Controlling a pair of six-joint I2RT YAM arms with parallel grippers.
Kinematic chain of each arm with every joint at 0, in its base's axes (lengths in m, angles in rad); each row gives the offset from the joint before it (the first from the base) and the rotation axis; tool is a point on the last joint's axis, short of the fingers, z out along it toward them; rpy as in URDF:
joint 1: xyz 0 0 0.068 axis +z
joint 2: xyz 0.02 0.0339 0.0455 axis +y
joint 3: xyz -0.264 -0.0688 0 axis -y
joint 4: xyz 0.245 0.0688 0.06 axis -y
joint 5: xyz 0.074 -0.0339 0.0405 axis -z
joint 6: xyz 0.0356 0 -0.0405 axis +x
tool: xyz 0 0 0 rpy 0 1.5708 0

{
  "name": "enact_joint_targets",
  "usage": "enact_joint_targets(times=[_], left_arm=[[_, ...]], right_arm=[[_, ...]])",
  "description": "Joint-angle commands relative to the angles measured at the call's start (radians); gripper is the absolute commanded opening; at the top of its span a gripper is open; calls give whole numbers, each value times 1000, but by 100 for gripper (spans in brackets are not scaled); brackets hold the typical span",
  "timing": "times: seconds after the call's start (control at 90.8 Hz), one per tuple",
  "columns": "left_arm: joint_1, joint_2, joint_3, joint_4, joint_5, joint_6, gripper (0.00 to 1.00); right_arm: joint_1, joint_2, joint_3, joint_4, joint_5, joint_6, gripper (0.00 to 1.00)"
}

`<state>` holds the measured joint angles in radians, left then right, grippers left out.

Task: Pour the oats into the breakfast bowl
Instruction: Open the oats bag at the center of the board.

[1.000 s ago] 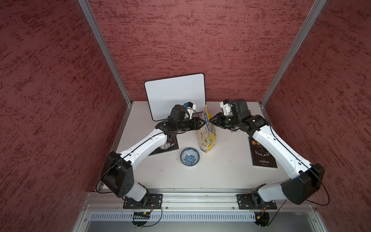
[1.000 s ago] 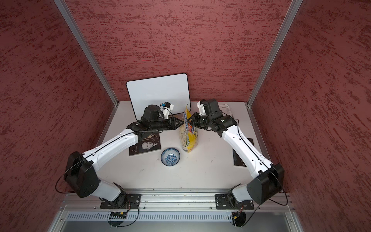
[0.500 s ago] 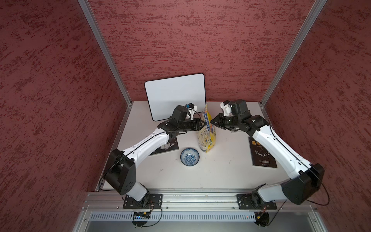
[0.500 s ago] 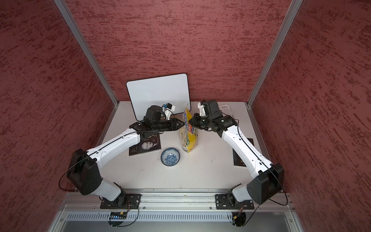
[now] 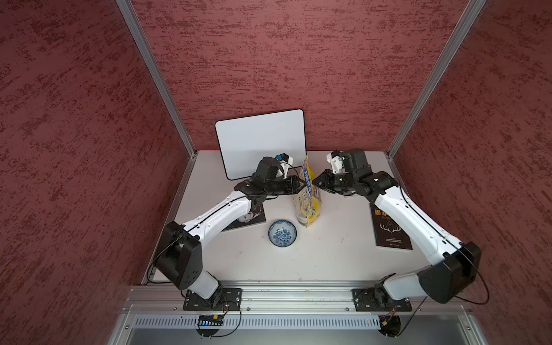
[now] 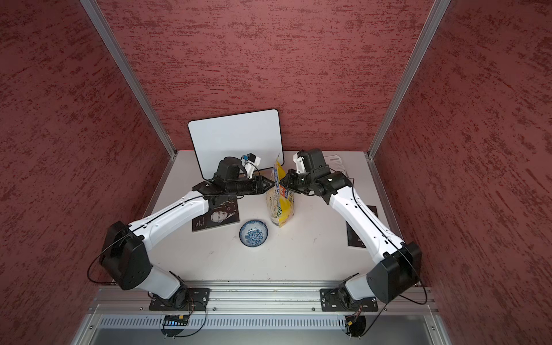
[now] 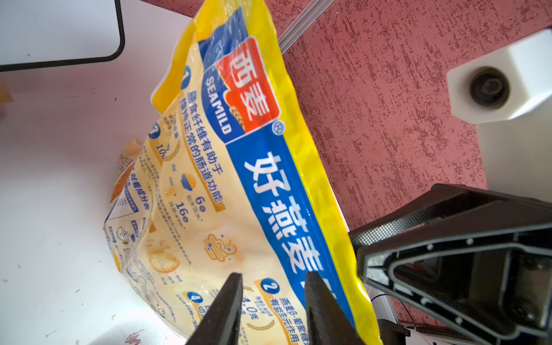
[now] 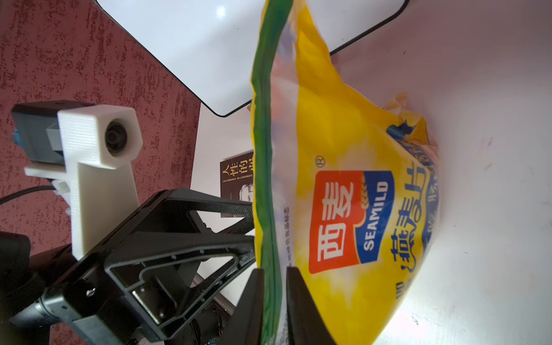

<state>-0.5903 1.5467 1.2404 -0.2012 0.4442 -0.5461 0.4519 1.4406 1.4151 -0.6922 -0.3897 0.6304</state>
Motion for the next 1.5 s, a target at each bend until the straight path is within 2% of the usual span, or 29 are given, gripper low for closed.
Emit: enact_joint_targets(times=[0.0, 0.331, 0.584, 0.793, 1.014, 1.124, 1.201, 1.366, 1.488], left_arm=[[-5, 5, 13, 12, -6, 7, 39], [-5, -4, 11, 8, -18, 10, 39], [-2, -39, 12, -3, -50, 17, 40], [-3, -39, 31, 11, -49, 6, 41], [-14, -16, 63, 18, -44, -3, 49], [-17, -10, 75, 20, -49, -10, 58], [-24, 0, 85, 16, -50, -7, 61], [-39, 27, 116, -36, -76, 23, 57], [-39, 33, 110, -52, -87, 35, 44]], right_arm=[[8, 10, -6, 24, -18, 0, 18], [25, 51, -7, 62, -45, 9, 20], [27, 63, -13, 60, -35, 6, 17], [28, 63, -13, 49, -20, 0, 8], [37, 60, -11, 56, -24, -2, 2], [40, 60, -8, 61, -23, -2, 0], [45, 59, -7, 67, -25, -2, 0], [50, 58, -6, 75, -23, 4, 0], [49, 55, -5, 69, -9, 5, 0]])
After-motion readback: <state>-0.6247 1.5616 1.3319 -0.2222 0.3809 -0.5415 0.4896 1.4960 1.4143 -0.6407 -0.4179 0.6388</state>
